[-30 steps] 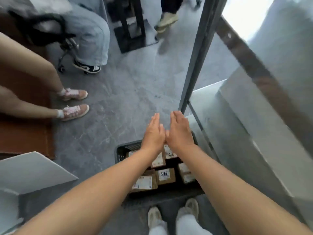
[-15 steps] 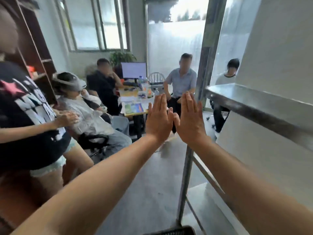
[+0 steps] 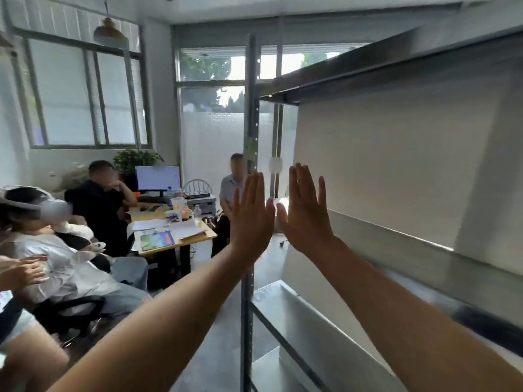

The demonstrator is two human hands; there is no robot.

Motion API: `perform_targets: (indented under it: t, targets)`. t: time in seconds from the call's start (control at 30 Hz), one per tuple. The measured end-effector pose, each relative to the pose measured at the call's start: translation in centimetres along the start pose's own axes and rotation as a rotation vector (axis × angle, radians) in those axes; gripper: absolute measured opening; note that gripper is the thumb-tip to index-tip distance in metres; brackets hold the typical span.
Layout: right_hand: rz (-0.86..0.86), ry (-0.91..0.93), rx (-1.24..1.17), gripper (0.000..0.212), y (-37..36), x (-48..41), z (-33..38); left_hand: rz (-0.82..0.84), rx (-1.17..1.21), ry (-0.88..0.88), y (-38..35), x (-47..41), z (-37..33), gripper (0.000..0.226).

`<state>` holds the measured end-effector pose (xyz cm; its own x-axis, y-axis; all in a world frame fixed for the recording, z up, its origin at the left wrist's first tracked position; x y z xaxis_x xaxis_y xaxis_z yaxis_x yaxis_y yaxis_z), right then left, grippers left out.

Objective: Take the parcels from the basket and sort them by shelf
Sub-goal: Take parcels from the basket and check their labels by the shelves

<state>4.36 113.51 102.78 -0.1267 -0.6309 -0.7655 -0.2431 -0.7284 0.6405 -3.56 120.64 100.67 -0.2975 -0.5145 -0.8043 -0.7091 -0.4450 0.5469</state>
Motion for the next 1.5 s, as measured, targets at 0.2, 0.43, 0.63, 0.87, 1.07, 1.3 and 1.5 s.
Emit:
perform_targets:
  t: [0.2, 0.43, 0.63, 0.87, 1.07, 1.3, 1.5]
  targets:
    - [-0.026, -0.118, 0.206, 0.075, 8.2, 4.3, -11.6, -0.045, 0.205, -0.147, 0.4, 1.0, -15.5, 0.055]
    - [-0.054, -0.327, 0.384, 0.076, 18.9, 13.5, -22.8, 0.092, 0.328, -0.292, 0.0, 5.7, -33.0, 0.057]
    - [-0.013, -0.590, 0.559, 0.077, 29.0, 25.3, -33.2, 0.197, 0.567, -0.412, 1.0, 11.8, -49.2, 0.056]
    - [-0.039, -0.798, 0.818, 0.072, 42.7, 38.1, -39.1, 0.266, 0.791, -0.730, 6.8, 22.2, -67.9, 0.055]
    - [-0.030, -1.054, 1.052, 0.069, 54.3, 49.5, -40.9, 0.321, 1.016, -0.924, 13.9, 31.7, -80.0, 0.055]
    - [0.097, -1.312, 1.381, 0.079, 66.7, 60.1, -38.3, 0.401, 1.356, -1.199, 25.3, 42.1, -89.7, 0.064]
    - [0.118, -1.558, 1.582, 0.070, 73.7, 67.2, -33.6, 0.535, 1.634, -1.291, 32.9, 49.8, -92.7, 0.056]
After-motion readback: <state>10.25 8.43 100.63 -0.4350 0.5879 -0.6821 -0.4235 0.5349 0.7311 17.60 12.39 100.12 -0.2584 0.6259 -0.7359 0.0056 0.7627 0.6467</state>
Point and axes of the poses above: each hand's wrist, its own x-axis away from the middle knuckle, its own y-axis out of the back of the hand, z = x × y, the point moved 10 cm from there along -x, towards the middle knuckle
